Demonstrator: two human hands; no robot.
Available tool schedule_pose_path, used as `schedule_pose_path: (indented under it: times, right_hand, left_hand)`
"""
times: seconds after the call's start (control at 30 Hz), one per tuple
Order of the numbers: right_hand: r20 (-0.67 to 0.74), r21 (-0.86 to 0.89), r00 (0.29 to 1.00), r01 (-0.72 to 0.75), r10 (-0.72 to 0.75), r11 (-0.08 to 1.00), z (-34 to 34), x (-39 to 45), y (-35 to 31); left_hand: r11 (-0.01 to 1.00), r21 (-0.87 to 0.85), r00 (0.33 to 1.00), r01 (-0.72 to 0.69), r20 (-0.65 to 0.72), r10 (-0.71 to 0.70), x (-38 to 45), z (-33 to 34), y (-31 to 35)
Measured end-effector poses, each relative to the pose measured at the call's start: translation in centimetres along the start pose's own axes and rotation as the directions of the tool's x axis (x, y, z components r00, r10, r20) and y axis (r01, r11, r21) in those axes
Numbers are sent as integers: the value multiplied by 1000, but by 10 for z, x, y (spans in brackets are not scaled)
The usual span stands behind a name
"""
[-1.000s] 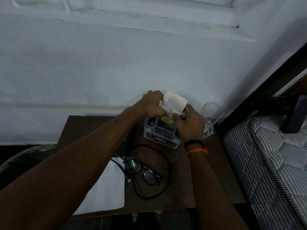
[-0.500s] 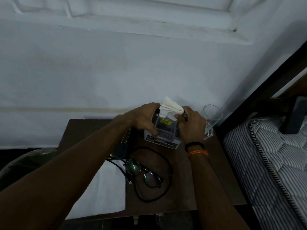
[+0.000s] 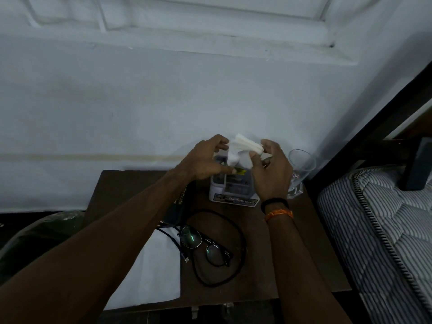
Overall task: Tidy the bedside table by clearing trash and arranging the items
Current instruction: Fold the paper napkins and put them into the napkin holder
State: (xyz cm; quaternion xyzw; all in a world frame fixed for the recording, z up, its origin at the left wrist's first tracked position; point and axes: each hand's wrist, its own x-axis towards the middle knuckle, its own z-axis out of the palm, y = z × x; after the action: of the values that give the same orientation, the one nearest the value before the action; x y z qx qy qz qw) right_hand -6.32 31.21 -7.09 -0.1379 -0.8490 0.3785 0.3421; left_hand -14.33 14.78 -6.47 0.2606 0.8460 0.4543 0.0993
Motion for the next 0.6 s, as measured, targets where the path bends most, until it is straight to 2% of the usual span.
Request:
schedule_pose_path:
  times: [0.13,0.33,0.6]
  right_hand:
    - [-66,70,997,-42,47,997,-6,3,-6]
    - [-53,141,998,-27,35,990,-7,5,-9]
    - [-12,145,1000,5,-4,989,-4,3,-8]
  left_hand:
    - [998,67,1000,-8,-23,10,11,0,6]
    - [983,182,993,-13,-111,33,21,9,11]
    - [968,197,985,158,-106,-139,30,13,15]
